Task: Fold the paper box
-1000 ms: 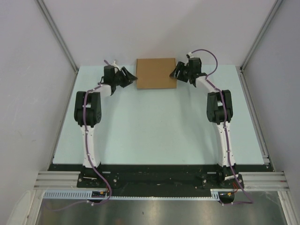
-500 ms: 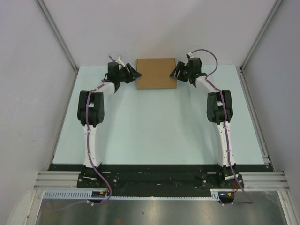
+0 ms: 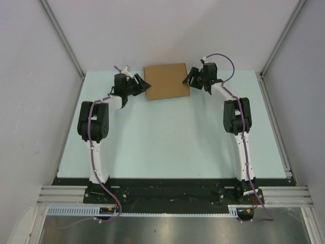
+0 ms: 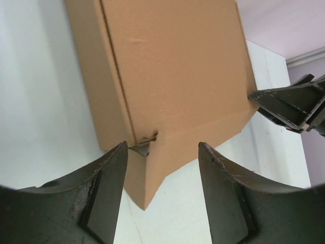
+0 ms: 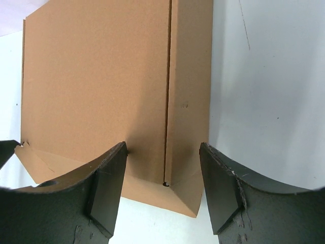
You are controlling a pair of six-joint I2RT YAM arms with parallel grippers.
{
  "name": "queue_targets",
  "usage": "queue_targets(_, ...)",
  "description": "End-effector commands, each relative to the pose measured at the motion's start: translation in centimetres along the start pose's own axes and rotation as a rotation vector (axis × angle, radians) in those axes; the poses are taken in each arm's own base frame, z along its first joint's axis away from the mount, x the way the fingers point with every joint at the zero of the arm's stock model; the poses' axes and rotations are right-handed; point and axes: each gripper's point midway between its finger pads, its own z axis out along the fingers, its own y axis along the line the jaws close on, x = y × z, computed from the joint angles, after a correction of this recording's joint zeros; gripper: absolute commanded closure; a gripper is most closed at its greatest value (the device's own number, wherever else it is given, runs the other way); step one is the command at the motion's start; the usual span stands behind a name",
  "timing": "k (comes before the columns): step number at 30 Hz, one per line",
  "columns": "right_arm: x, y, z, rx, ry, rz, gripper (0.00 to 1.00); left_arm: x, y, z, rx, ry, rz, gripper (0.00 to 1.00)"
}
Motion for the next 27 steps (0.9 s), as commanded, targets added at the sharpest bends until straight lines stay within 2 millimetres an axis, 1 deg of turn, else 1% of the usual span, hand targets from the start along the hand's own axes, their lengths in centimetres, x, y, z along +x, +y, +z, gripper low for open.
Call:
queue_targets(1, -0.6, -0.4, -0.3, 0.013, -0.008, 0.003, 0.36, -4.9, -1.7, -2.2, 0.007, -0.148, 0.042, 0.36)
queue_targets(4, -0.5, -0.4, -0.3, 0.014, -0.007, 0.002, 0.36, -5.8, -2.1, -3.1, 0.023, -0.201, 0.041, 0.36)
queue_targets(6, -0.6, -0.4, -0.4, 0.013, -0.008, 0.001, 0.36, -5.7, -2.5, -3.4, 0.035, -0.195, 0.036, 0.37)
queue_targets(8, -0.5, -0.3, -0.3, 0.012, -0.007, 0.002, 0.36, -5.1, -3.4, -3.5, 0.071, -0.165, 0.026, 0.40)
queue_targets(10, -0.4, -0.4, -0.2, 0.015, -0.005, 0.005, 0.36, -4.1, -4.3, -3.4, 0.111, -0.123, 0.011, 0.43)
queue_targets(11, -0.4, -0.3, -0.2, 0.013, -0.006, 0.003, 0.36, -3.2, -4.8, -2.9, 0.127, -0.094, 0.011, 0.45)
queue_targets(12, -0.3, -0.5, -0.1, 0.016, -0.003, 0.006, 0.36, -2.7, -4.9, -2.6, 0.125, -0.073, 0.013, 0.45)
queue_targets(13, -0.3, -0.5, -0.1, 0.014, -0.003, 0.007, 0.36, -2.2, -4.8, -2.2, 0.104, -0.035, 0.020, 0.45)
queue_targets(14, -0.3, -0.5, -0.2, 0.016, -0.003, 0.007, 0.36, -1.2, -4.7, -1.8, 0.097, -0.004, 0.021, 0.44)
queue_targets(18, -0.2, -0.5, -0.1, 0.016, -0.001, 0.005, 0.36, 0.7, -3.7, -2.1, 0.045, 0.028, 0.037, 0.38)
queue_targets(19, -0.1, -0.4, -0.1, 0.014, 0.001, 0.006, 0.36, 1.0, -3.5, -2.1, 0.034, 0.034, 0.062, 0.34)
queue_targets(21, -0.1, -0.2, 0.0, 0.010, 0.000, 0.007, 0.36, 1.4, -3.3, -2.0, 0.016, 0.032, 0.083, 0.33)
queue_targets(23, 0.0, -0.1, 0.1, 0.007, 0.001, 0.006, 0.36, 1.7, -3.0, -1.7, 0.005, 0.035, 0.090, 0.32)
queue_targets(27, 0.0, 0.2, 0.1, 0.004, 0.001, 0.004, 0.36, 2.0, -1.6, -1.3, -0.062, 0.035, 0.100, 0.33)
